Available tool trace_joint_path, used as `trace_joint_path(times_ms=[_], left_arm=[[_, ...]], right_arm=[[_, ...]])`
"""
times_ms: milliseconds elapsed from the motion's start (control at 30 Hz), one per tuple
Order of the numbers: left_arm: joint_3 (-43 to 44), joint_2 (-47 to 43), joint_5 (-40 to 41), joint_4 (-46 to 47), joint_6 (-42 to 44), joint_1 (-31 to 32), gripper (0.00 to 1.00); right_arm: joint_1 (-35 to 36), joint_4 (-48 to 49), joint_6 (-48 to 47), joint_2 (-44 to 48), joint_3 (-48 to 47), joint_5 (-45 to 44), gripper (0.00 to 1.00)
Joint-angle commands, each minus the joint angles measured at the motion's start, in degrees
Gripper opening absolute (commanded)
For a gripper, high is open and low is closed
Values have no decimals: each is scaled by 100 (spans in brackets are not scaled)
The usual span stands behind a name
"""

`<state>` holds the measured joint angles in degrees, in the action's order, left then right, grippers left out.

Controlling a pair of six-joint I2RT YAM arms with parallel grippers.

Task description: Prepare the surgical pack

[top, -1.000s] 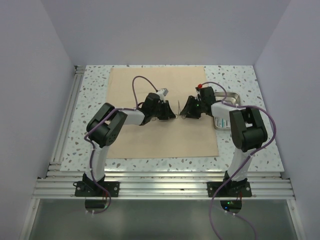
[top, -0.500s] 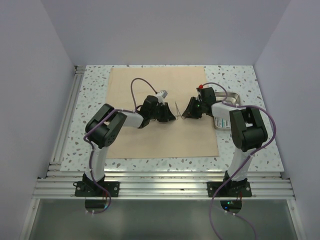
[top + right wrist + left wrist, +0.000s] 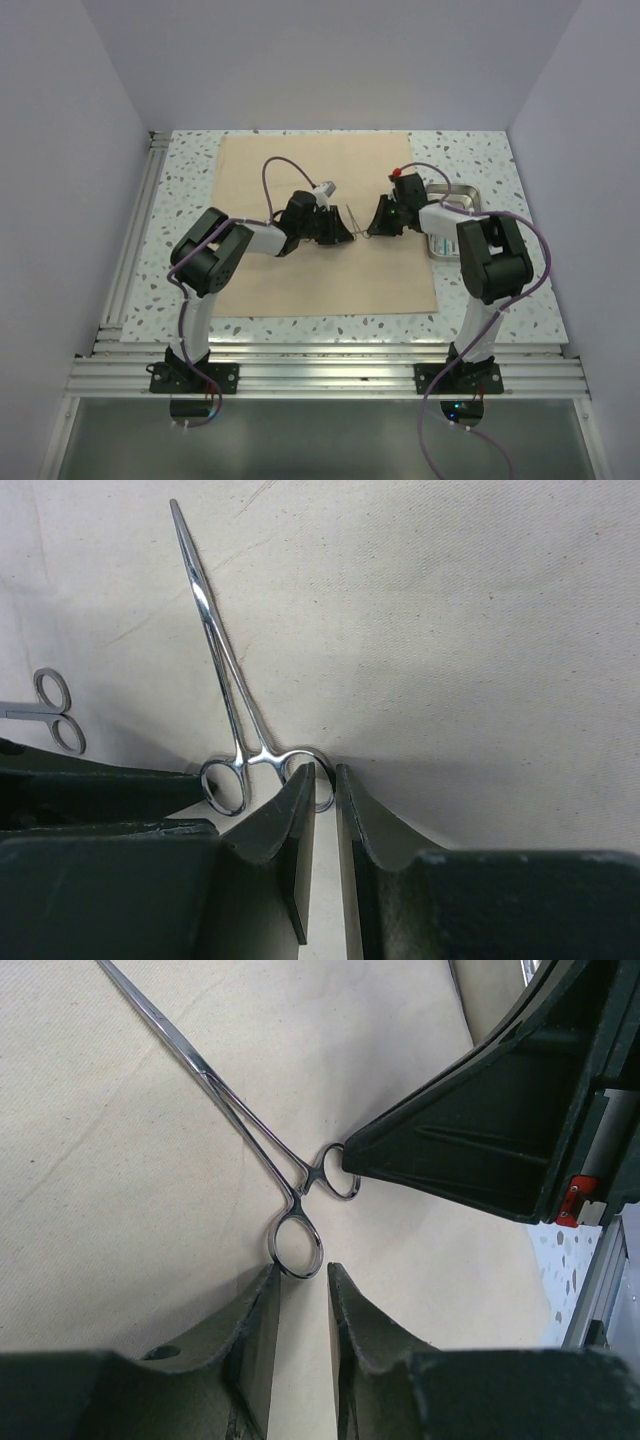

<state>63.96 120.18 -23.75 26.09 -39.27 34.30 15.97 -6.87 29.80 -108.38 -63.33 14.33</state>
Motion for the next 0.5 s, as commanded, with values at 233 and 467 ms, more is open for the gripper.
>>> trace_joint_path(times_ms=[233, 467], left_arm=[[590, -197, -315, 582, -248, 120, 34], [740, -118, -341, 705, -406, 147, 36]], right_arm=[[363, -508, -282, -272, -171, -299, 13], [372, -543, -300, -316, -197, -290, 7]])
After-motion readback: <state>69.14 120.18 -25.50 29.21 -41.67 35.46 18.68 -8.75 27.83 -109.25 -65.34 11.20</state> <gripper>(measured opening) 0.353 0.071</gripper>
